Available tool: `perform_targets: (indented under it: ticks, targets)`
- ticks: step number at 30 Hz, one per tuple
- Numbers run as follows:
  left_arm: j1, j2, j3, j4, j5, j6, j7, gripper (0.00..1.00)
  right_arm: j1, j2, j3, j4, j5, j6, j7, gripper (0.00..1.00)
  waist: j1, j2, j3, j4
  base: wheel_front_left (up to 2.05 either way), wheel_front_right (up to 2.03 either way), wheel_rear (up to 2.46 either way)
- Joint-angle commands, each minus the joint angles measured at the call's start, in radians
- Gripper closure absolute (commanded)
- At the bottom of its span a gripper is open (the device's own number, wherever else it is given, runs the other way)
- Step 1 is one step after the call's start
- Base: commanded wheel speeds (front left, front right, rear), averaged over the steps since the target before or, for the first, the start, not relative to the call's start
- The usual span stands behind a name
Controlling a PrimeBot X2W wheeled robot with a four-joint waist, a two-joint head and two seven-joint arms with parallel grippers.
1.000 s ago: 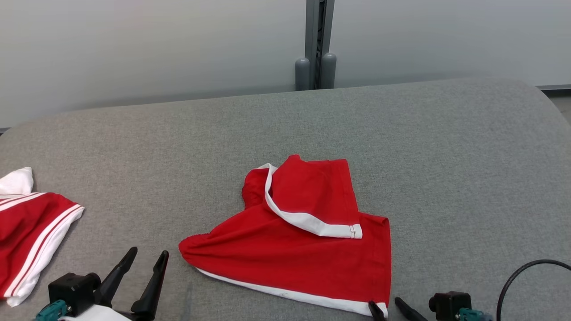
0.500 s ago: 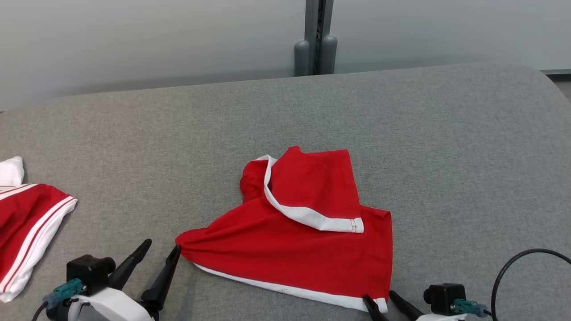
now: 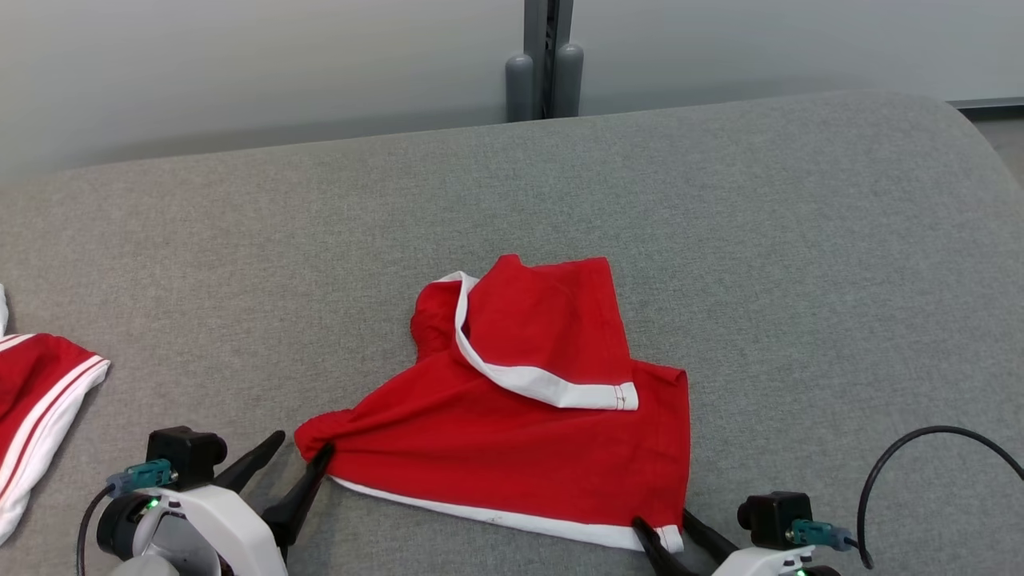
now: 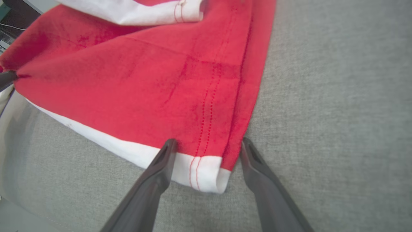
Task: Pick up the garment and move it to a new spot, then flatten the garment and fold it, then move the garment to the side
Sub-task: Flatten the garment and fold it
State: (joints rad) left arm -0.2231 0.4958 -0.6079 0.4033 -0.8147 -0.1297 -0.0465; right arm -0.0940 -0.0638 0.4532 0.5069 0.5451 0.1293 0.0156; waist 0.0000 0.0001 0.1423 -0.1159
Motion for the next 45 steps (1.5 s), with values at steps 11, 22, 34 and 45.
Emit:
perform_targets:
  ticks: [11,22,34,45]
  targets:
    - [-0.114,0.053,-0.176,0.061,-0.116,-0.002,-0.033,1.0,-0.015,0.021,0.096,0.062,0.035,0.004,-0.002,1.0,0.0,-0.0001,0.013,0.0,0.0,0.0,0.0]
    - [-0.115,0.109,-0.249,0.001,-0.198,-0.002,-0.102,1.0,-0.034,0.012,0.098,0.05,0.063,0.002,-0.047,1.0,0.0,-0.0001,-0.034,0.011,0.0,0.0,0.0]
    - [-0.022,0.183,-0.207,-0.235,-0.299,0.086,-0.084,1.0,0.019,-0.043,-0.01,-0.226,0.097,0.002,-0.057,1.0,0.0,-0.0001,-0.109,0.02,0.0,0.0,0.0]
    - [0.021,0.269,-0.179,-0.484,-0.347,0.215,-0.012,1.0,0.111,-0.066,-0.092,-0.513,0.086,0.003,0.04,1.0,0.0,-0.0001,-0.11,0.029,0.0,0.0,0.0]
